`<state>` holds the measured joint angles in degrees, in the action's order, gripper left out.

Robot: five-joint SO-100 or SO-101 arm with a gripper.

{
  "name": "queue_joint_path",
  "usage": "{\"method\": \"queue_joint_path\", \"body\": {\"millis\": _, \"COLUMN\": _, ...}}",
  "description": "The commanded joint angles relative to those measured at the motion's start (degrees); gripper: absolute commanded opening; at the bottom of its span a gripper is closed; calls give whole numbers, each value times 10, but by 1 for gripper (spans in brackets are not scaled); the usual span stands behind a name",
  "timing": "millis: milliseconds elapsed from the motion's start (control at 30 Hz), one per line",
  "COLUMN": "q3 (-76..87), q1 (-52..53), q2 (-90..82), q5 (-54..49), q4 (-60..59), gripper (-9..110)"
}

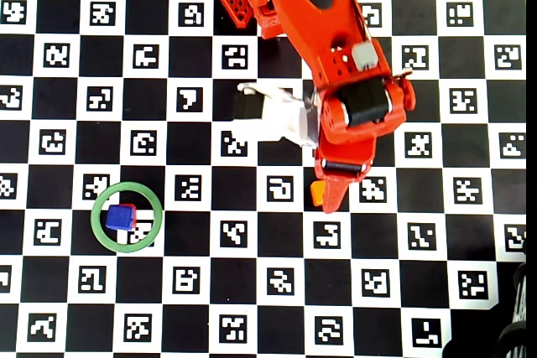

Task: Grab the red cube then put it in the green circle then put the blue cube on top and finally the orange cube on top

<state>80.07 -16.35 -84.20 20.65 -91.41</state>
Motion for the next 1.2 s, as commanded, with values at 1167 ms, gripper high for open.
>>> {"method": "queue_joint_path", "body": {"millis": 1167, "q3": 156, "q1": 10, "q2": 71, "q5": -78, "q4": 261, "gripper": 47}}
